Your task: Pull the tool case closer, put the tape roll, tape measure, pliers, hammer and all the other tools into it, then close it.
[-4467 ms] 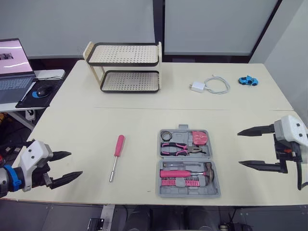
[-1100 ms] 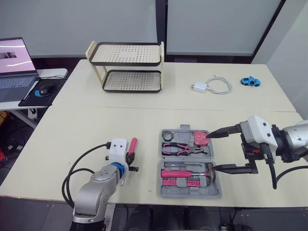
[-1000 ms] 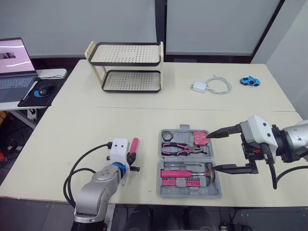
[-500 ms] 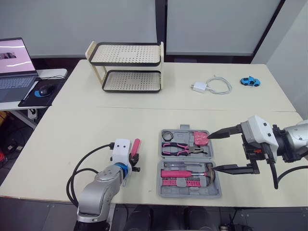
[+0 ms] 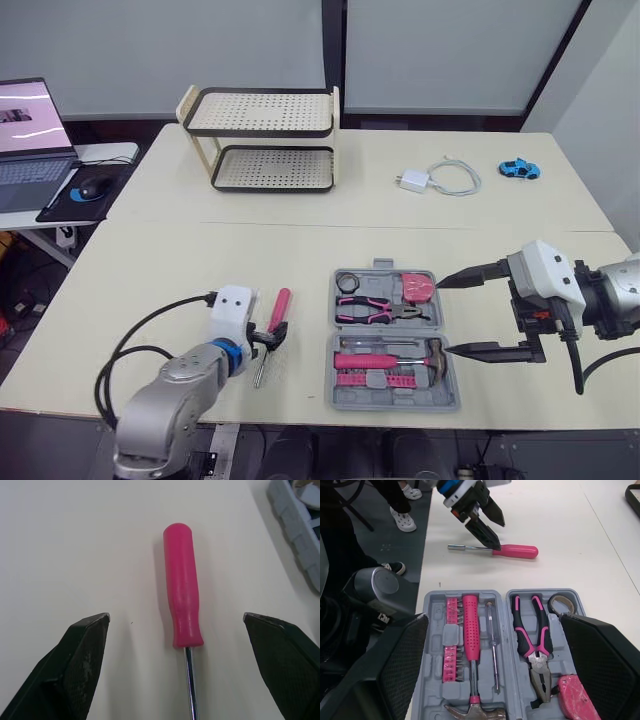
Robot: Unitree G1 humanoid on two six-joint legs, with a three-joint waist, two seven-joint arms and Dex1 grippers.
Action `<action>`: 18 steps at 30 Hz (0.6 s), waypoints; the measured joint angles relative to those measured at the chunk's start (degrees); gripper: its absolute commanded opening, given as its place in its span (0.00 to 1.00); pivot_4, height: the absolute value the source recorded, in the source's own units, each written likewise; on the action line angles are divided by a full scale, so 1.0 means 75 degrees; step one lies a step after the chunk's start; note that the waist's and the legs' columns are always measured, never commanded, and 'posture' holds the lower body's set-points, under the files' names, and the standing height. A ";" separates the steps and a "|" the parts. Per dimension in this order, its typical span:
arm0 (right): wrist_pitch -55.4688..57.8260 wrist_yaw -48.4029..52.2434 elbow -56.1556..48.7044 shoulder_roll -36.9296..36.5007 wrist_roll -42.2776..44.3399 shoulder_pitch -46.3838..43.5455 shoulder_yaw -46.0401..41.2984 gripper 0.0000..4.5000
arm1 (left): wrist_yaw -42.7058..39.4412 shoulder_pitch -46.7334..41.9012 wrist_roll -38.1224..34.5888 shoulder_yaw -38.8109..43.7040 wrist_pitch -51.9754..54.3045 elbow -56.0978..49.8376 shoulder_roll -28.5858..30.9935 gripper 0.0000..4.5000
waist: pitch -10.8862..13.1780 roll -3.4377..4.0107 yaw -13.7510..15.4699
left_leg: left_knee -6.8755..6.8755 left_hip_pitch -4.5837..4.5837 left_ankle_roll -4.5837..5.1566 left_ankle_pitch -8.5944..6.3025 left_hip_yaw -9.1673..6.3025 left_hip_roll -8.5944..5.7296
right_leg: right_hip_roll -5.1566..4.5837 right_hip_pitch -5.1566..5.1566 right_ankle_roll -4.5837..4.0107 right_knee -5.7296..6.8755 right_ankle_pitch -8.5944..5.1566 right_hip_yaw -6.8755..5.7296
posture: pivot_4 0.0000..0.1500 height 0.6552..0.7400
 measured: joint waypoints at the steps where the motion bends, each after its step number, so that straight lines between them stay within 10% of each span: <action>1: -0.0002 -0.0020 0.0000 0.0001 -0.0002 0.0003 -0.0002 1.00 | -0.0182 0.0071 -0.0133 0.0125 -0.0020 -0.0120 0.0199 0.99 | 0.0000 0.0001 0.0000 | -0.0001 0.0000 0.0000 0.0000 -0.0001 0.0002 | 0.0001 0.0000 0.0000 -0.0001 0.0000 -0.0001 | 1.00 1.00; 18: 0.0017 -0.1501 -0.0824 0.0716 -0.0567 0.0738 0.0478 1.00 | -0.6265 -0.0157 0.0312 0.0480 -0.7671 0.3485 0.4101 0.99 | 0.0007 0.0014 0.0013 | -0.0012 -0.0011 0.0026 -0.0016 -0.0011 0.0005 | -0.0003 -0.0002 -0.0009 -0.0031 0.0004 -0.0013 | 1.00 1.00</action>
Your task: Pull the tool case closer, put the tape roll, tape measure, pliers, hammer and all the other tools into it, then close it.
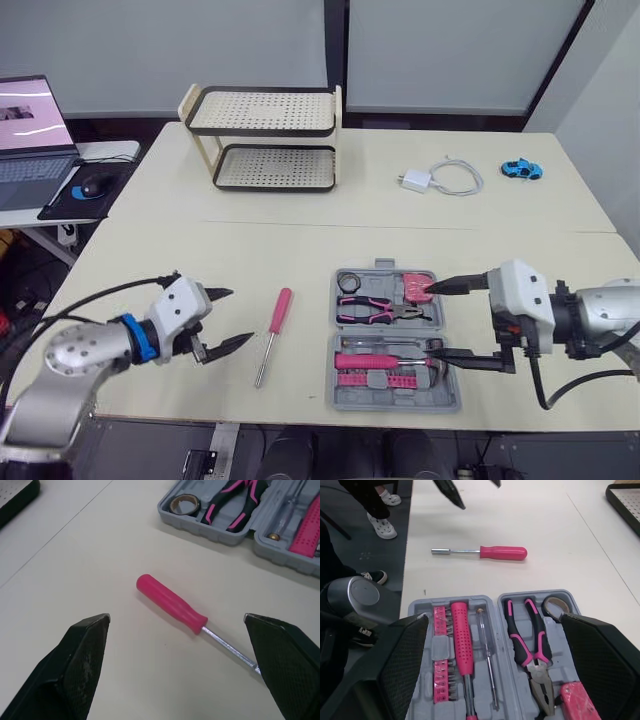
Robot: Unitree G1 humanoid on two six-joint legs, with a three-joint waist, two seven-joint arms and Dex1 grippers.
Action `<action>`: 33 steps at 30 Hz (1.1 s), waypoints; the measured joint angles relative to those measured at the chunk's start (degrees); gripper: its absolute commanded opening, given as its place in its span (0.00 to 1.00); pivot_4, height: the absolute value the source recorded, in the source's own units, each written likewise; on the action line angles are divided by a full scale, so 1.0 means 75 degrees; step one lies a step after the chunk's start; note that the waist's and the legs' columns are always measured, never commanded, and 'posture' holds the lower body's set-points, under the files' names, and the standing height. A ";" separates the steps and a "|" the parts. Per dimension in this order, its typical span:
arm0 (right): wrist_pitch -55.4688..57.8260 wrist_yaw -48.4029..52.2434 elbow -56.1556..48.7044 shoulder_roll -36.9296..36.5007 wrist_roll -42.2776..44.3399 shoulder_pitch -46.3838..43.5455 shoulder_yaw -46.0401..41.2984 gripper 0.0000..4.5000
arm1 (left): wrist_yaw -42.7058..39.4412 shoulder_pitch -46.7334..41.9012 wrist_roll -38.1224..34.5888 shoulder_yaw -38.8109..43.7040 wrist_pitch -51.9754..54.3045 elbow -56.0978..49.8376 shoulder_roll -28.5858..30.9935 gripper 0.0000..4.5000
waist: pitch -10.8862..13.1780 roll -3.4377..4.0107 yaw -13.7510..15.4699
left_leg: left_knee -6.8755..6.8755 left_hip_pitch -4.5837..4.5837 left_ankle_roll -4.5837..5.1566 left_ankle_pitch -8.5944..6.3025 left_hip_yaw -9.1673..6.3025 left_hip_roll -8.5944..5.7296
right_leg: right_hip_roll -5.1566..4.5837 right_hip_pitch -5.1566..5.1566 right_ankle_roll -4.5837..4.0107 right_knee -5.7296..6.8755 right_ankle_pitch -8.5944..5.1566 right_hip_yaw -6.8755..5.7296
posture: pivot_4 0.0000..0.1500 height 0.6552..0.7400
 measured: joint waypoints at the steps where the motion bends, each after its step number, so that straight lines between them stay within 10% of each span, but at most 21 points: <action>1: 0.0045 -0.0100 -0.0043 0.0022 -0.0026 -0.0008 0.0078 1.00 | -0.0298 -0.0243 0.0074 -0.0096 -0.0372 0.0274 0.0158 0.99 | 0.0000 0.0000 -0.0004 | 0.0000 0.0002 0.0000 0.0000 0.0004 -0.0002 | 0.0000 0.0000 0.0000 -0.0001 0.0000 0.0003 | 1.00 1.00; 17: 0.0824 -0.0785 -0.0483 0.0122 0.0038 0.0069 0.0219 1.00 | -0.3951 -0.4989 0.1850 -0.3469 -0.8707 0.6139 0.0368 0.99 | 0.0004 0.0000 -0.0097 | 0.0005 -0.0002 0.0000 0.0000 0.0002 -0.0004 | 0.0007 -0.0010 0.0003 0.0021 0.0001 -0.0006 | 1.00 1.00; 33: 0.2016 -0.1113 -0.0604 0.0125 0.0720 -0.0399 0.0466 1.00 | -0.3479 -0.8452 0.3826 -0.6597 -1.2826 0.9942 -0.1482 0.99 | 0.0022 -0.0035 -0.0280 | 0.0021 -0.0010 0.0003 0.0002 0.0006 -0.0016 | 0.0020 -0.0016 0.0007 0.0044 -0.0001 -0.0022 | 1.00 1.00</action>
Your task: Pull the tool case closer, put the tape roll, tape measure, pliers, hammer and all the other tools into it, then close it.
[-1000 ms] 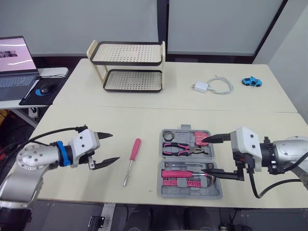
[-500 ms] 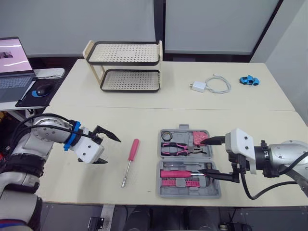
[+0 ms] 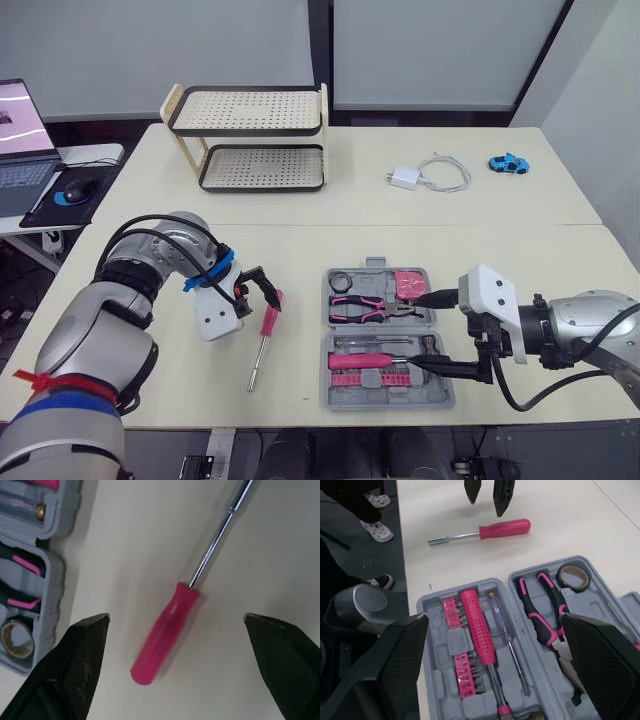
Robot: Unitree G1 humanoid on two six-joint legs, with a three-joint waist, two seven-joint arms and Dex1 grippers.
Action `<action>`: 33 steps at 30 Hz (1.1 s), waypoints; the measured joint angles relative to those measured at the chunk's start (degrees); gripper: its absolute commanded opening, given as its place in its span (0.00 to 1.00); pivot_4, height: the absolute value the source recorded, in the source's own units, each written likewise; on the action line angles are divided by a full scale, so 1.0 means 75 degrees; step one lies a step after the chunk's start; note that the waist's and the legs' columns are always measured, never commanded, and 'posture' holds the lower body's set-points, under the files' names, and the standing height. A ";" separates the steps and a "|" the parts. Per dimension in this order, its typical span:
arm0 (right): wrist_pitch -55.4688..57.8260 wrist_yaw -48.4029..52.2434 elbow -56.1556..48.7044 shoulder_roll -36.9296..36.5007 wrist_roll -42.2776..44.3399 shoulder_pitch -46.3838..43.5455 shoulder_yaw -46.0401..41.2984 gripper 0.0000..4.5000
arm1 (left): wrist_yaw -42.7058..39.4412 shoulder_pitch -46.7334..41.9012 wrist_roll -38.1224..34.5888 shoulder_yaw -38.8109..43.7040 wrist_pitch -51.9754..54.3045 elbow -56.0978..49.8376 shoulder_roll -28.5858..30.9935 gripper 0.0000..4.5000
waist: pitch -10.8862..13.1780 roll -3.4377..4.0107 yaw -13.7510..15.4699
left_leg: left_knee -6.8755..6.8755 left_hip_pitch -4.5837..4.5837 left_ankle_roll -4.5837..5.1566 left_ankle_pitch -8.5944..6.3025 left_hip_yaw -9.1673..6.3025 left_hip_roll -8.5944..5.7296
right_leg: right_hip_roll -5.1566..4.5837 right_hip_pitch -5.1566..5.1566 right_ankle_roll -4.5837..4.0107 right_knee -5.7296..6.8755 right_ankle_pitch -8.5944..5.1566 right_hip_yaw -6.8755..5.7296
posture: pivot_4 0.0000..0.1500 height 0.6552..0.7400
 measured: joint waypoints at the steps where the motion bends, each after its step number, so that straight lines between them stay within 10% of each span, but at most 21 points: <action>1: 0.0029 -0.0018 -0.0039 0.0000 0.0029 -0.0003 0.0000 1.00 | 0.0197 -0.0144 0.0301 -0.0115 -0.0175 0.0167 -0.0094 0.99 | 0.0001 -0.0001 0.0000 | 0.0000 -0.0001 0.0000 0.0000 0.0001 0.0000 | 0.0001 0.0000 0.0000 0.0000 0.0000 -0.0001 | 1.00 1.00; 11: 0.0357 -0.0364 -0.0366 0.0004 0.0306 0.0017 -0.0004 1.00 | 0.2771 -0.0819 0.3533 -0.0811 -0.0587 0.0561 -0.0596 0.99 | 0.0006 -0.0012 0.0032 | 0.0004 -0.0006 0.0000 0.0000 0.0000 -0.0002 | 0.0001 0.0003 0.0003 0.0001 -0.0001 -0.0004 | 1.00 1.00; 20: 0.0550 -0.0574 -0.0630 -0.0013 0.0597 0.0307 -0.0121 1.00 | 0.7867 -0.1471 0.7774 -0.2481 0.0280 0.0085 -0.1060 0.99 | 0.0014 -0.0030 0.0046 | 0.0005 -0.0009 0.0000 0.0000 0.0007 -0.0010 | 0.0001 0.0004 0.0005 0.0003 -0.0001 -0.0003 | 1.00 1.00; 27: 0.0666 -0.0673 -0.0773 -0.0160 0.0798 0.0471 -0.0386 1.00 | 1.2194 -0.2154 1.0206 -0.4747 0.0962 0.0187 -0.1581 0.56 | -0.0016 0.0006 0.0163 | 0.0005 0.0015 0.0003 0.0001 0.0019 -0.0011 | -0.0005 0.0030 0.0015 0.0006 0.0000 0.0006 | 1.00 1.00; 33: 0.0668 -0.0688 -0.0793 -0.0198 0.0840 0.0489 -0.0467 1.00 | 1.3828 -0.2258 1.0786 -0.5561 0.1117 0.0510 -0.1739 0.15 | -0.0056 0.0018 0.0299 | 0.0010 0.0015 0.0003 0.0002 0.0030 -0.0030 | -0.0023 0.0030 0.0028 0.0004 0.0003 0.0017 | 1.00 1.00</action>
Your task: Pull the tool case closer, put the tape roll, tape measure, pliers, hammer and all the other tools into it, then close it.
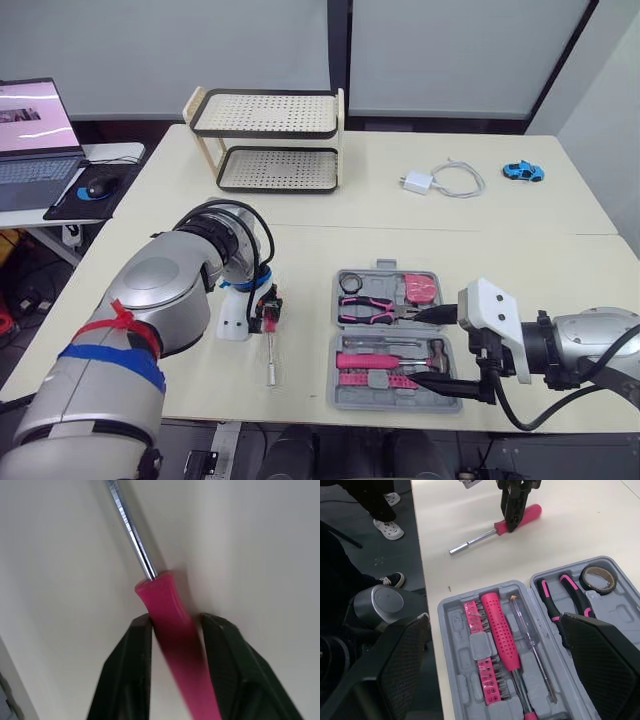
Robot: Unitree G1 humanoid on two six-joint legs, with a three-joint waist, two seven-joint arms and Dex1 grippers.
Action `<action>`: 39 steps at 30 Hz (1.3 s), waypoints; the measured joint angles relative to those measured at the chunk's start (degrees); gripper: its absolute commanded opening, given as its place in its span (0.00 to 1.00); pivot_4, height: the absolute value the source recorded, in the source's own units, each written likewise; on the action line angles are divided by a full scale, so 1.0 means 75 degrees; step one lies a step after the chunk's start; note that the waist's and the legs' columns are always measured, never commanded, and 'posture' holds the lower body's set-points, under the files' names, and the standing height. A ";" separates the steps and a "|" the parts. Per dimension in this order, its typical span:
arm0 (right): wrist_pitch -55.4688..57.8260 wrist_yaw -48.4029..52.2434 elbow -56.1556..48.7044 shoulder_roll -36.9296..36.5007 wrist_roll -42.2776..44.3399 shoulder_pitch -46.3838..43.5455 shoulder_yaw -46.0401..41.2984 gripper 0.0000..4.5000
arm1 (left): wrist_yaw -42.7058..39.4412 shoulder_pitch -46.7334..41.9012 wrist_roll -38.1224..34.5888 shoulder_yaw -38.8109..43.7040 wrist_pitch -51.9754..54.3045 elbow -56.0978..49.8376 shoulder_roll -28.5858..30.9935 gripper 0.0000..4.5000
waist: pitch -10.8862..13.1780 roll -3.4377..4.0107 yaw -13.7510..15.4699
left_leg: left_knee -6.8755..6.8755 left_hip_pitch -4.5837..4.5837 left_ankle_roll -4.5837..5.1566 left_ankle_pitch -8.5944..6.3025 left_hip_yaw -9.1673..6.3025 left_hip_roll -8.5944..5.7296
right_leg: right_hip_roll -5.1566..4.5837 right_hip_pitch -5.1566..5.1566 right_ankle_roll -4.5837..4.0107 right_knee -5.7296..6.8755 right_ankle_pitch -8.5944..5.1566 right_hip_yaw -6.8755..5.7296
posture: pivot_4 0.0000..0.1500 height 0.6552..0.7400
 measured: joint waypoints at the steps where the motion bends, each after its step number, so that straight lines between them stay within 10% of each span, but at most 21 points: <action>1: -0.0001 -0.0001 0.0000 0.0000 0.0000 0.0000 -0.0014 1.00 | 0.0166 -0.0011 0.0007 -0.0086 -0.0021 0.0021 -0.0006 0.15 | -0.0001 -0.0002 0.0004 | 0.0000 -0.0001 0.0000 0.0000 0.0000 -0.0013 | -0.0003 0.0000 0.0002 0.0000 0.0000 0.0001 | 1.00 1.00; 22: -0.0057 -0.0025 0.0144 0.0138 -0.0046 -0.0243 0.0322 1.00 | 0.0320 -0.0679 -0.1581 -0.0510 -0.1685 0.0124 0.1371 0.15 | 0.0026 -0.0117 -0.0052 | 0.0063 -0.0138 -0.0033 0.0018 -0.0026 -0.0065 | -0.0014 -0.0117 0.0006 0.0031 0.0000 -0.0016 | 1.00 1.00; 33: 0.0132 -0.0345 0.0187 0.0403 0.0052 -0.0513 0.0532 1.00 | -0.4045 0.0145 -0.5318 0.1648 -0.1692 0.2606 0.1517 0.15 | 0.0025 -0.0117 -0.0168 | 0.0098 -0.0141 -0.0031 0.0018 -0.0033 -0.0071 | -0.0016 -0.0125 0.0010 0.0080 0.0002 -0.0020 | 1.00 1.00; 39: 0.0149 -0.0367 0.0248 0.0434 0.0064 -0.0621 0.0718 1.00 | -0.6873 -0.0088 -0.5504 0.4370 -0.1693 0.4623 0.1122 0.15 | 0.0023 -0.0121 -0.0236 | 0.0100 -0.0143 -0.0029 0.0017 -0.0036 -0.0071 | -0.0016 -0.0122 0.0010 0.0081 0.0002 -0.0030 | 1.00 1.00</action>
